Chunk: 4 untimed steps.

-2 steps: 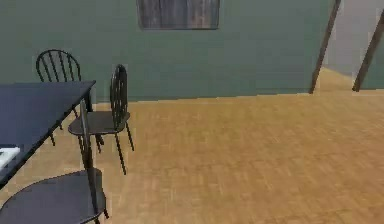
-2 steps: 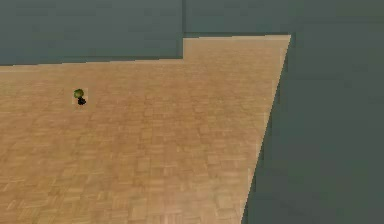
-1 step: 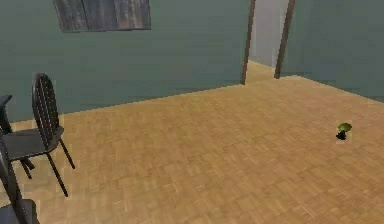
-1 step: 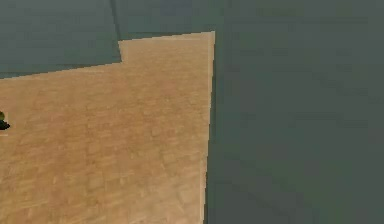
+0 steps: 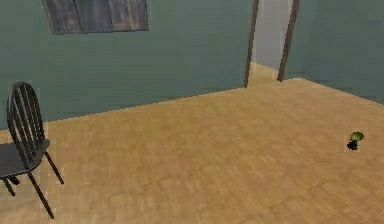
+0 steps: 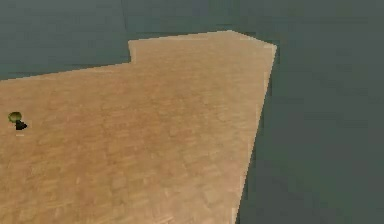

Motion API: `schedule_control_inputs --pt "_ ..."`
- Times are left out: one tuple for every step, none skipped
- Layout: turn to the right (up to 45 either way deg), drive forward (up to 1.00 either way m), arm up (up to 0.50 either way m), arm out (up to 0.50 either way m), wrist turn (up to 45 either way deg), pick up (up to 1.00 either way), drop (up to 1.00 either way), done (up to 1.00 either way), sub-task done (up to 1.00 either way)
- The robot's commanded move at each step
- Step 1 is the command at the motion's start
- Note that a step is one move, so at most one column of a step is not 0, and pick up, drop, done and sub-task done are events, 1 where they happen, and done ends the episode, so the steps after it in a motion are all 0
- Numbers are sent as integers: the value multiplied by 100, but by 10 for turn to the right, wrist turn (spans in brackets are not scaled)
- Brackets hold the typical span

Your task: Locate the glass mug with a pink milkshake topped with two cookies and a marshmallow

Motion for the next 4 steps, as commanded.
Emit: schedule_control_inputs --pt "-450 0 0 0 0 0 0 0 0" --pt "-330 0 0 0 0 0 0 0 0" --pt "0 25 0 0 0 0 0 0 0" --pt "-150 0 0 0 0 0 0 0 0"
